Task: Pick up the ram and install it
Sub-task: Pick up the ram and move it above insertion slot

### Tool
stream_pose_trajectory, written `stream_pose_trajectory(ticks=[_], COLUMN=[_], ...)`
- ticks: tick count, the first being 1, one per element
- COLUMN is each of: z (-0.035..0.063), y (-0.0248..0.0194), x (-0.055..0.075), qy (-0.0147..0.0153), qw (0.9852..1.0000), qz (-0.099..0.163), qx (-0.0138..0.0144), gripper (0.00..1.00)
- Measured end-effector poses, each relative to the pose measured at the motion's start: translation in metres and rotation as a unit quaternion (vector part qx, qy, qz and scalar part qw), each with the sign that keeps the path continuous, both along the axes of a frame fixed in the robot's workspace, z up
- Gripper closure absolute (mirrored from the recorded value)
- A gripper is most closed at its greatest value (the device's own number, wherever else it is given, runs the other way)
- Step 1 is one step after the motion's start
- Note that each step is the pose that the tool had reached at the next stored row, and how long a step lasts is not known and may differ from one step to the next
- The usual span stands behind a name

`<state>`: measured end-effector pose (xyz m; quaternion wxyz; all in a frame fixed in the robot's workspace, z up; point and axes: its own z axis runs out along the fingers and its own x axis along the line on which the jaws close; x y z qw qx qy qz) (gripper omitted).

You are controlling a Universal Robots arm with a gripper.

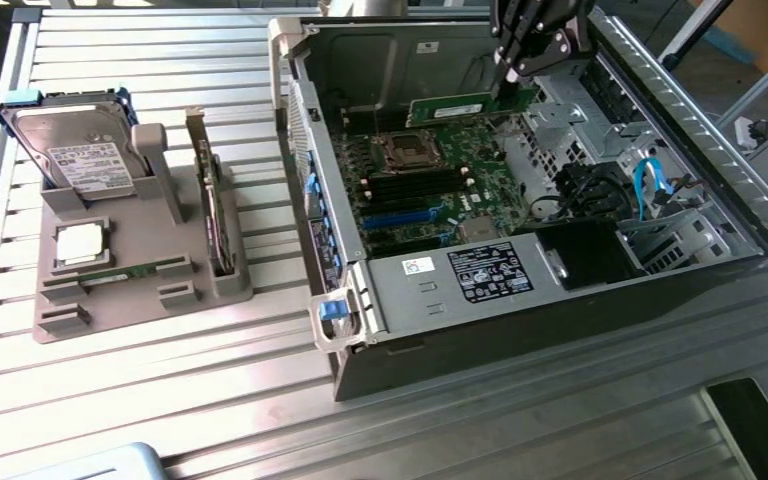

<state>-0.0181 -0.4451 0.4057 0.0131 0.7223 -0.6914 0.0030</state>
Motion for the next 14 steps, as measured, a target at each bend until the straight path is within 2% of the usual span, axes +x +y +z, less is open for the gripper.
stream_pose_trajectory(ticks=[3,8,11,14], z=[-0.0009,-0.0019,-0.0029,-0.003], y=[0.0068,0.015,0.0224,0.0229], x=[0.0,0.0,0.0,0.0], qy=[0.0,0.0,0.0,0.0], qw=[1.0,1.0,1.0,1.0], qz=[0.0,0.0,0.0,0.0], qx=[0.0,0.0,0.0,0.0], gripper=[0.88,0.88,0.88,0.88])
